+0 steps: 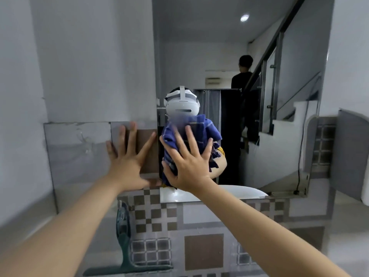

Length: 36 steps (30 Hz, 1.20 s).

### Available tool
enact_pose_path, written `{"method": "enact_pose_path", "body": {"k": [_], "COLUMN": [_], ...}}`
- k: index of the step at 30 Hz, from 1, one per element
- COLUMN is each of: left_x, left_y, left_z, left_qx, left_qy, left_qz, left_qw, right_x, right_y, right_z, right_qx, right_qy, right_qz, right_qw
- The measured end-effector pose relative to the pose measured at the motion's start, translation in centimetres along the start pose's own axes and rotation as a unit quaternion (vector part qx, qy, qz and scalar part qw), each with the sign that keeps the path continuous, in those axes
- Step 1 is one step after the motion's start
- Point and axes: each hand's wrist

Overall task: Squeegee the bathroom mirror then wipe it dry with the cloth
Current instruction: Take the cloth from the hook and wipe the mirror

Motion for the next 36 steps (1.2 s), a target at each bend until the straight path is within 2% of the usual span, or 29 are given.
{"method": "enact_pose_path", "body": {"k": [4,8,12,16,20,24,27,30,32,36], "left_x": [-0.2,-0.5,-0.4,-0.1,0.1,0.2,0.5,0.6,0.6,0.6], "left_y": [0.1,0.0,-0.1,0.1,0.1,0.1,0.3,0.4,0.5,0.5], "left_z": [0.2,0.4,0.4,0.5,0.5,0.4,0.1,0.0,0.1,0.0], "left_qx": [0.010,0.023,0.021,0.023,0.029,0.024,0.018,0.014,0.012,0.016], "left_qy": [-0.004,-0.011,-0.019,-0.021,-0.024,-0.028,-0.027,-0.026,-0.025,-0.021], "left_qz": [0.005,0.011,-0.003,-0.009,-0.013,-0.017,-0.017,-0.017,-0.016,-0.007], "left_qw": [1.000,1.000,1.000,0.999,0.999,0.999,0.999,0.999,0.999,1.000], "right_x": [1.3,4.9,10.6,17.1,22.3,23.9,22.5,19.9,18.1,14.2], "right_y": [1.2,2.9,4.8,6.5,8.3,10.4,11.9,13.3,14.0,15.0], "right_z": [0.4,-0.1,-1.2,-2.5,-3.4,-3.5,-3.2,-2.4,-1.9,-0.5], "right_qx": [-0.005,-0.031,-0.059,-0.051,-0.037,-0.031,-0.028,-0.023,-0.019,-0.016], "right_qy": [0.014,0.017,0.055,0.092,0.106,0.074,0.022,-0.021,-0.035,-0.031], "right_qz": [-0.153,-0.249,-0.271,-0.257,-0.169,0.008,0.175,0.308,0.348,0.330], "right_qw": [0.988,0.968,0.959,0.961,0.979,0.997,0.984,0.951,0.937,0.943]}}
Point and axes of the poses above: each hand's wrist, its own y-axis away from the middle knuckle, its own z-axis out of the palm, x = y × z, and after that the axes turned 5 degrees about -x, right-handed
